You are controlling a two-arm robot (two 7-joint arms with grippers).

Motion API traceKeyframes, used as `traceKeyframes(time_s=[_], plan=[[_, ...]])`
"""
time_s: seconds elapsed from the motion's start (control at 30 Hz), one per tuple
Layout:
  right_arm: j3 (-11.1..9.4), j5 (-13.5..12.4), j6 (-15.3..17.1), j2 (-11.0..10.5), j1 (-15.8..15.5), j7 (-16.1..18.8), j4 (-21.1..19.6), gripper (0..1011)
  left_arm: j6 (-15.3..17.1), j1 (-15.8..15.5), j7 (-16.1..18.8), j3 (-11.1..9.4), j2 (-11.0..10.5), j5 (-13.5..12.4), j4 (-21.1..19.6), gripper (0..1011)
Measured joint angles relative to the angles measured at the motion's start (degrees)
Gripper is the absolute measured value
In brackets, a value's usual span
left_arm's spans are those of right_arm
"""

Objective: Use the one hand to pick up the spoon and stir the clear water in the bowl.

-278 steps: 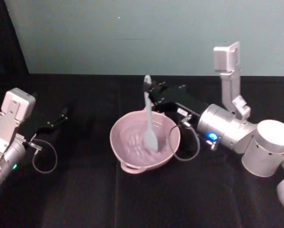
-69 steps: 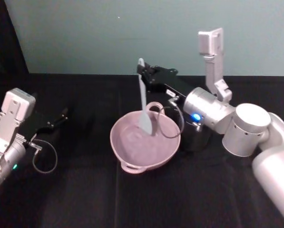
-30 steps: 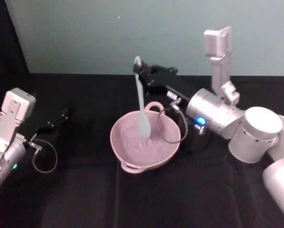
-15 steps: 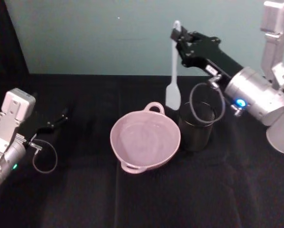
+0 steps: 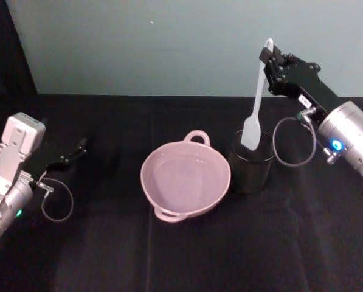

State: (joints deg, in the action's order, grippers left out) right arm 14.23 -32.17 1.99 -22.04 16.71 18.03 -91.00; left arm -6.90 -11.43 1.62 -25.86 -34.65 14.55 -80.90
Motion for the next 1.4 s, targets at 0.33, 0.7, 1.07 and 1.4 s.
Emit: traceKeyframes(time_s=[0.33,0.7,1.07,1.4], plan=[[-0.76,-1.37,-1.36,2.01,-1.48,-0.03,5.36,110,0.0,0.0,0.0,0.0,0.0,0.0,0.0,1011],[-2.31,-5.76,-3.33,4.44,-2.49,2.18,10.89,111,0.0,0.0,0.0,0.0,0.0,0.0,0.0,1011],[-4.07,-11.91,-4.05,5.95,-2.89,4.19,13.61,111,0.0,0.0,0.0,0.0,0.0,0.0,0.0,1011],[-4.99,-14.4,-4.54,5.74,-3.96,2.03,13.55,279,0.0,0.0,0.0,0.0,0.0,0.0,0.0,1011]])
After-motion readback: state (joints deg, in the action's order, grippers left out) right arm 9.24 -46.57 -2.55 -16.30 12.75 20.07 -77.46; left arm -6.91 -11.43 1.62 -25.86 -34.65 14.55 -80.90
